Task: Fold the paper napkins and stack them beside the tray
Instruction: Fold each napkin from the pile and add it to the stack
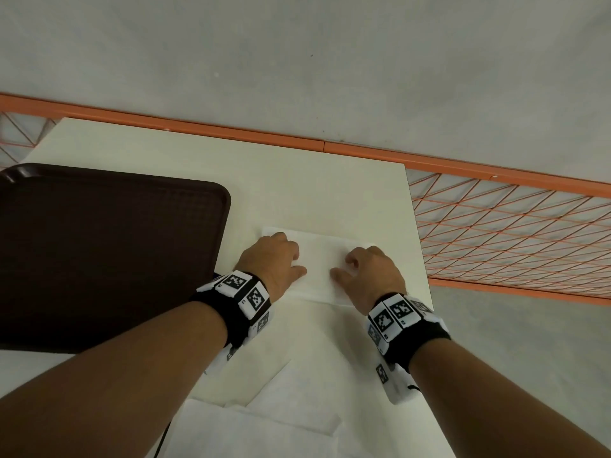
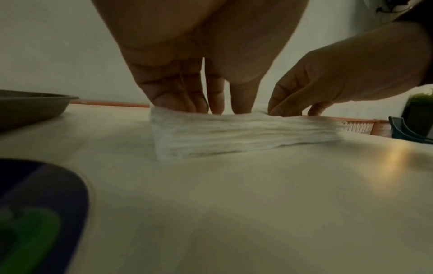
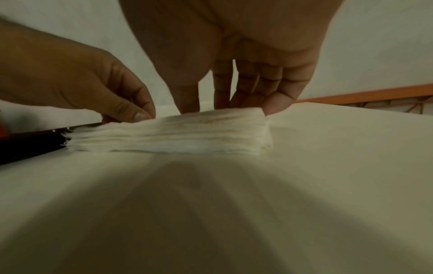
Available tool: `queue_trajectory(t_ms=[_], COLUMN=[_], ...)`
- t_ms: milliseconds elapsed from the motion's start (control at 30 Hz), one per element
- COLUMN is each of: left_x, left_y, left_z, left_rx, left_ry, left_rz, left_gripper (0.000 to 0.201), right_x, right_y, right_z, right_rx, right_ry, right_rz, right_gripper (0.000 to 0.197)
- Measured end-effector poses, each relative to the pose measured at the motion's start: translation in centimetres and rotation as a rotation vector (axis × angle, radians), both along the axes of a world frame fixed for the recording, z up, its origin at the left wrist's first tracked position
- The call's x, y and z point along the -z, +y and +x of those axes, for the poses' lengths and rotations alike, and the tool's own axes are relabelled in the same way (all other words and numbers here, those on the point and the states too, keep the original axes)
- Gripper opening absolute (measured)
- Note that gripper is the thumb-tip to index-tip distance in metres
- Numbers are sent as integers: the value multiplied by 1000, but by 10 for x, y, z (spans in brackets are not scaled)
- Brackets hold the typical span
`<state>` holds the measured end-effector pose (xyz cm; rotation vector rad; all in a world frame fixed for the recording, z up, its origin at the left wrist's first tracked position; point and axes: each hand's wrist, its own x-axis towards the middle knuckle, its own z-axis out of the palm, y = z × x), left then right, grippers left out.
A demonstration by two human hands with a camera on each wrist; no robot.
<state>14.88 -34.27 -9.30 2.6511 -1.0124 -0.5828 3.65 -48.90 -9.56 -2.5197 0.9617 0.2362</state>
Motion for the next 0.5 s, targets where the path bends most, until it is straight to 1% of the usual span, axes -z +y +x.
queue_trajectory(t_ms=[133, 300, 367, 433, 500], left_x=[-8, -24, -32, -39, -42], left_y=[-1, 19, 34, 54, 78], left_z=[-4, -19, -30, -46, -65], left_rx=[12, 31, 64, 96, 166], left_ry=[-8, -5, 38, 114, 201], left_rz=[34, -19, -17, -8, 47], left_gripper=[40, 36, 34, 31, 30], right_x=[-6, -21, -25, -25, -21], right_y=[2, 24, 42, 65, 90], right_z=[-2, -22, -40, -63, -90], right_rx=[-34, -120, -180, -260, -372], right_ry=[-7, -117, -111, -95, -48], right_rz=[-31, 4, 44, 91, 163], right_gripper=[42, 34, 29, 25, 25])
